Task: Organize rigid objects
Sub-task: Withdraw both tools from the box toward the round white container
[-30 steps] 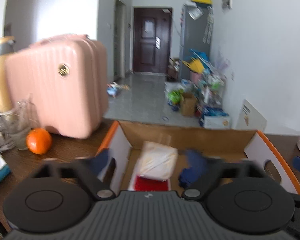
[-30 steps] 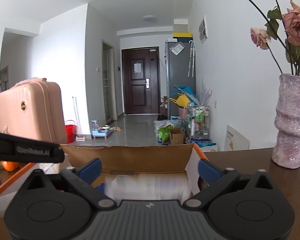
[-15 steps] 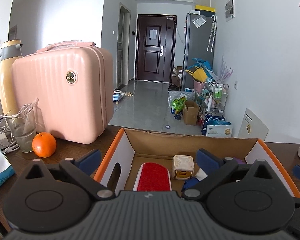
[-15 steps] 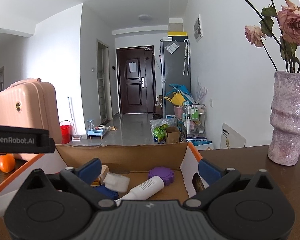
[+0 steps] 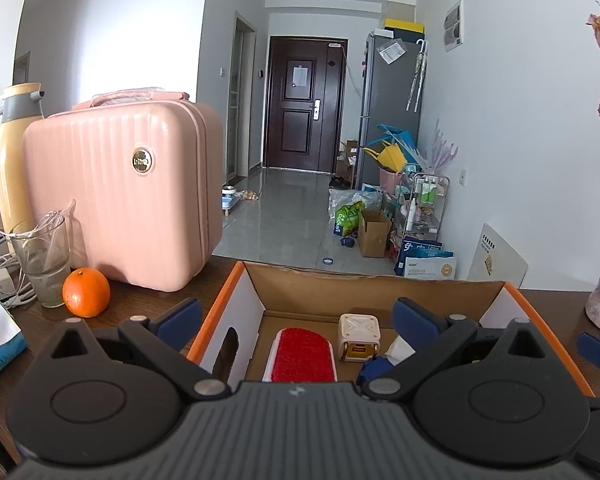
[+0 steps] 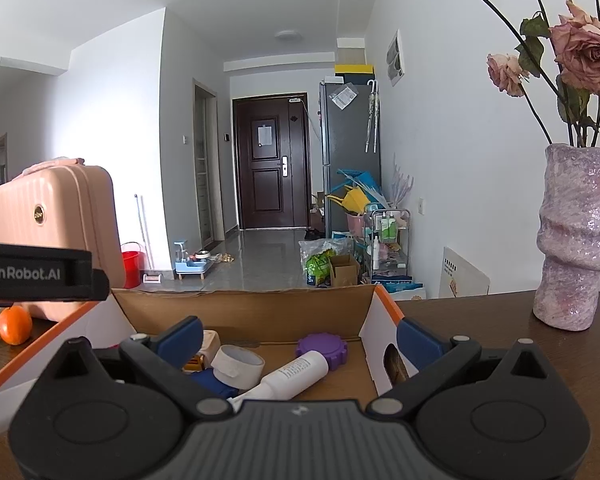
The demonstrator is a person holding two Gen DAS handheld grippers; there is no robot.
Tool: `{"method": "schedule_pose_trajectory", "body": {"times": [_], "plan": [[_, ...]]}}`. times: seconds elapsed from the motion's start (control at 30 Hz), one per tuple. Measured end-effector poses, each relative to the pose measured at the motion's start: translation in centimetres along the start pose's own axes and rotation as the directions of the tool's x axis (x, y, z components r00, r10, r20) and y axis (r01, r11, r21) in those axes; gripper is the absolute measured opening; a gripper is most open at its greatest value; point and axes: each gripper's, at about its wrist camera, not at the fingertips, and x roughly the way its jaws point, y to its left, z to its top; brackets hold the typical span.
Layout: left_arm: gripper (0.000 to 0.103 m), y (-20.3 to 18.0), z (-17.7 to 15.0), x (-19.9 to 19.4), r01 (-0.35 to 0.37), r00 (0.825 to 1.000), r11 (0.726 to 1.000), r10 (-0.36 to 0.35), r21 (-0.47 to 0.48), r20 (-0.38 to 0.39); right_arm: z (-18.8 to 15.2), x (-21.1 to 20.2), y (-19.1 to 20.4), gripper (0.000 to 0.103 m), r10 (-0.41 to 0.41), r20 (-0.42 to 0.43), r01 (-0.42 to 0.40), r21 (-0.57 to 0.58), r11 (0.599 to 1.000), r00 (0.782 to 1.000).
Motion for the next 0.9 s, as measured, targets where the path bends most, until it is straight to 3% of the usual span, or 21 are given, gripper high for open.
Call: {"method": "schedule_pose_trajectory", "body": {"times": [0.33, 0.9], "plan": [[0.103, 1.1, -0.9, -2.4, 0.025, 0.999, 1.0, -0.025, -0.002, 0.048, -0.4, -2.0, -0.4, 0.103, 0.001, 0.013, -0.001, -0.013, 1.0, 1.0], [0.103, 3.0, -2.9, -6.6, 0.001, 0.999, 1.0, 0.0, -0.016, 0.054, -1.2, -5.2, -0.8, 0.103, 0.009, 0.03, -0.008, -0.018, 1.0, 1.0]]}}
